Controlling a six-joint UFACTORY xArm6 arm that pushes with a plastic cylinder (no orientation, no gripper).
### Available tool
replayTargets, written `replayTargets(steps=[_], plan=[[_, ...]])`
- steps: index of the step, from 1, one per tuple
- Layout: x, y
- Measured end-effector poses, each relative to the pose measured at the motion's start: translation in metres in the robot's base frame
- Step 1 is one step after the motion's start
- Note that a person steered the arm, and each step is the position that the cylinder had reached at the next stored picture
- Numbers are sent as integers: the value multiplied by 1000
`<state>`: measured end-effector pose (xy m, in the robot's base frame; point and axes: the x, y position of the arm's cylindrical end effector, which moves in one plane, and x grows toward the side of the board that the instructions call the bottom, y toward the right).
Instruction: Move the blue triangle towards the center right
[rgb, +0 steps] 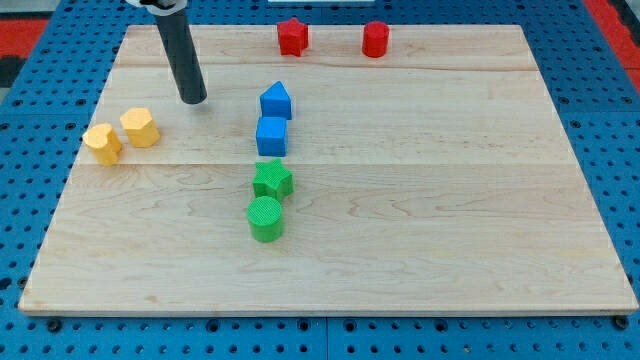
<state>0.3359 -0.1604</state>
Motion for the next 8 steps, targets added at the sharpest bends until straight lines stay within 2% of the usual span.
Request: replayTargets(steps=[8], plan=[[7, 10]])
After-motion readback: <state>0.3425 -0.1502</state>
